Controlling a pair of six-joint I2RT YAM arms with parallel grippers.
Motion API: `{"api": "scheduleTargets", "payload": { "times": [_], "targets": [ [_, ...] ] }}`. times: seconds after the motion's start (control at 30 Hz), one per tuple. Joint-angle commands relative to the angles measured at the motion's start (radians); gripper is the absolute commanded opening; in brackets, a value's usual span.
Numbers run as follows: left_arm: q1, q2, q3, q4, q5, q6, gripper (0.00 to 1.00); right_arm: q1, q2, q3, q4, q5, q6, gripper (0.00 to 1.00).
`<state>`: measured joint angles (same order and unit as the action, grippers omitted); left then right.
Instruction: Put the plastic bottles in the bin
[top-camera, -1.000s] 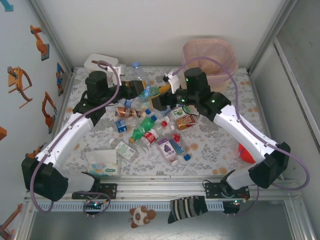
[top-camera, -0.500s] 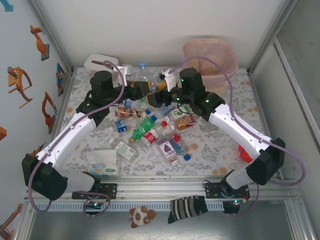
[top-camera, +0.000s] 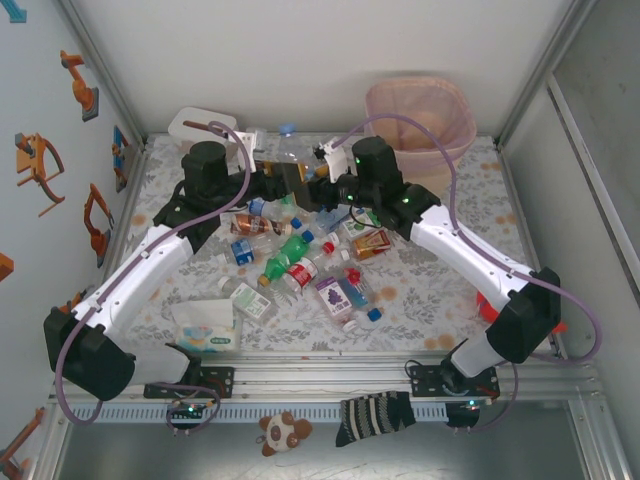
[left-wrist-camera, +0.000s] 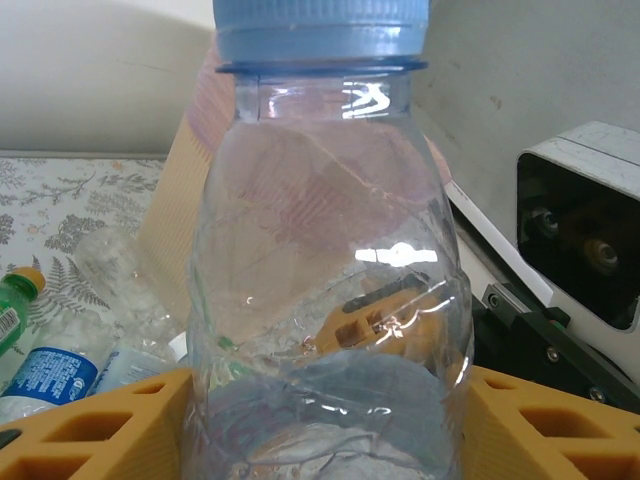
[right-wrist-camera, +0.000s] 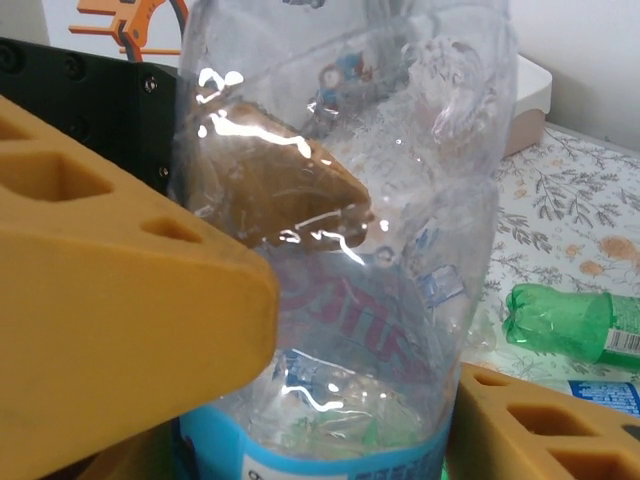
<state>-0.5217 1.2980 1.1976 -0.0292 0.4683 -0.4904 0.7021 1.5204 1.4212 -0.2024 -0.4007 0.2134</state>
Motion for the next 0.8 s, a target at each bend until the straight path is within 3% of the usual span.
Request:
{"api": "scheduleTargets", "payload": {
  "times": [0.0, 0.3, 0.57, 0.77],
  "targets": [
    [-0.005, -0.013, 0.030, 0.026, 0.003, 0.023, 0.67, 0.004, -0.018, -0.008, 0.042, 0.029, 0.006, 0.56],
    [-0.004, -0.056, 0.013, 0.019, -0.055, 0.037, 0.86, 0.002, -0.055, -0.001, 0.013, 0.097, -0.003, 0.45],
    [0.015, -0.118, 0.019, -0.092, -0.168, 0.095, 0.90, -0.020, -0.069, 0.056, -0.077, 0.165, -0.055, 0.44],
    [0.094, -0.140, 0.048, -0.239, -0.215, 0.109, 0.90, -0.074, -0.088, 0.136, -0.174, 0.231, -0.100, 0.44]
  ]
}}
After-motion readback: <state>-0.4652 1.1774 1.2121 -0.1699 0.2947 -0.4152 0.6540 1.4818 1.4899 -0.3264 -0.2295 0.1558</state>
